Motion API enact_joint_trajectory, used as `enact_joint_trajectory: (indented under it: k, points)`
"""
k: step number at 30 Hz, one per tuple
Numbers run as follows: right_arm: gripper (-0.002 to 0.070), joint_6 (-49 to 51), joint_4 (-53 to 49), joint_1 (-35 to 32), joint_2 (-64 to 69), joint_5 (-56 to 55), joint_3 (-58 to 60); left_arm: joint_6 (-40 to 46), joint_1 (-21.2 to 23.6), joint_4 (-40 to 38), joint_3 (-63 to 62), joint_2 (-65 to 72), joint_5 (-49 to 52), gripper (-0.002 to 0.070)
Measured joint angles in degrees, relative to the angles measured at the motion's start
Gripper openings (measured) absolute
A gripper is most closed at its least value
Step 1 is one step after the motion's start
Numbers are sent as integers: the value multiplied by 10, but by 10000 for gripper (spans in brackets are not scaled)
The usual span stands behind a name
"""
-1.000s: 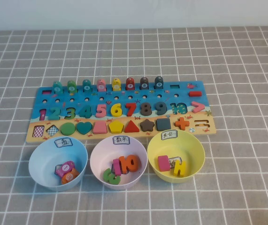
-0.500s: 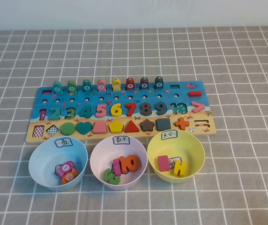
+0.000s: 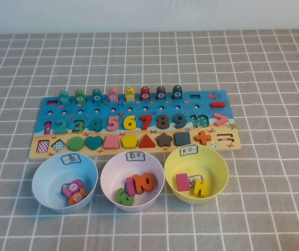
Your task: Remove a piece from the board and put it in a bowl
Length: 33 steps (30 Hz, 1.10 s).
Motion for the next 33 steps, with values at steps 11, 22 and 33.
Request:
enact_joint_trajectory:
  k: [11,22,33]
  points:
    - [-18,0,0,0,0,0,0,0,0,-10,0,0,-2,1]
    - [-18,0,0,0,0,0,0,-20,0,-140,0,0,-69,1]
    - [-18,0,0,0,0,0,0,-51,0,-343,0,0,-183,1]
